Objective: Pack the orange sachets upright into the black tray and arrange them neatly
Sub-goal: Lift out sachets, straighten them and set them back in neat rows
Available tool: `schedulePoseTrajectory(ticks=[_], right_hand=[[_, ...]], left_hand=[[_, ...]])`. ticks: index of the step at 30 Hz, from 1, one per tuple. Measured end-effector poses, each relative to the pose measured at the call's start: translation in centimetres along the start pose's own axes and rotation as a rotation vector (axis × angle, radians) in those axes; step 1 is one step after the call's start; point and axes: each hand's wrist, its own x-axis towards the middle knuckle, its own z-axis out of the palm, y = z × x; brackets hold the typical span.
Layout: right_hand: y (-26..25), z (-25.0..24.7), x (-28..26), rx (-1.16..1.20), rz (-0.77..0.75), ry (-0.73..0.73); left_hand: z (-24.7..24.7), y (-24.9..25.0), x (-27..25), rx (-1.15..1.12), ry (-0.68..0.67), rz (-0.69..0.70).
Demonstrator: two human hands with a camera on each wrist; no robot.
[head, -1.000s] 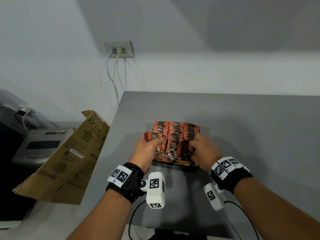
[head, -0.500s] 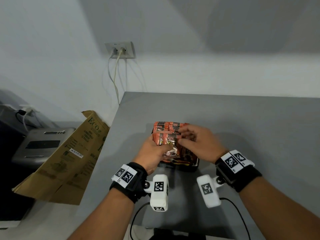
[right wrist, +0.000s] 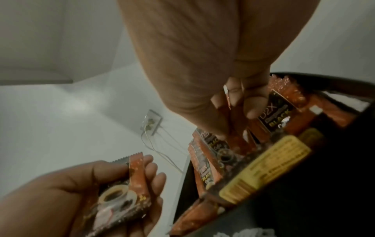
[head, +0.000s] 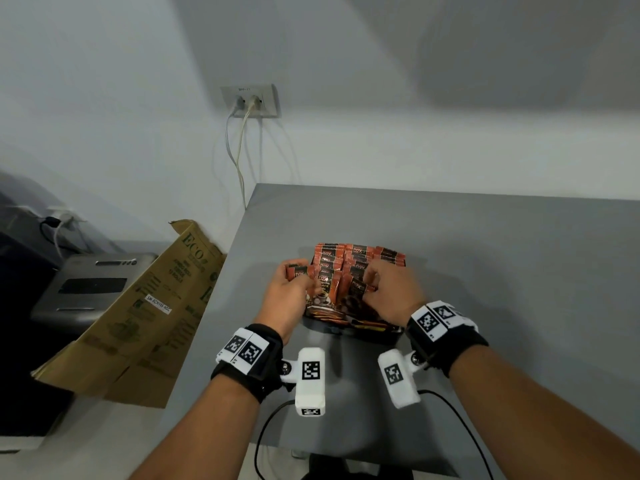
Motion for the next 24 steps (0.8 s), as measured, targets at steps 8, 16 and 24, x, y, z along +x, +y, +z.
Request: schedulePoseTrajectory(ticks=[8,16,24], right_hand=[[0.0,1.2,0.3,-0.135,-0.015,-0.061],[-1.8,-1.2,0.0,0.253,-0.101,0.033],[-3.5,-2.1,1.7,0.188,-0.039,0.068]], left_hand=[[-0.3,-0.4,-0.3,0.069,-0.084,0.006],[0.2,-1.0,-0.1,0.079,-0.179,0.031],[-0.6,0.1,1.1,0.003,0.050,0.030]])
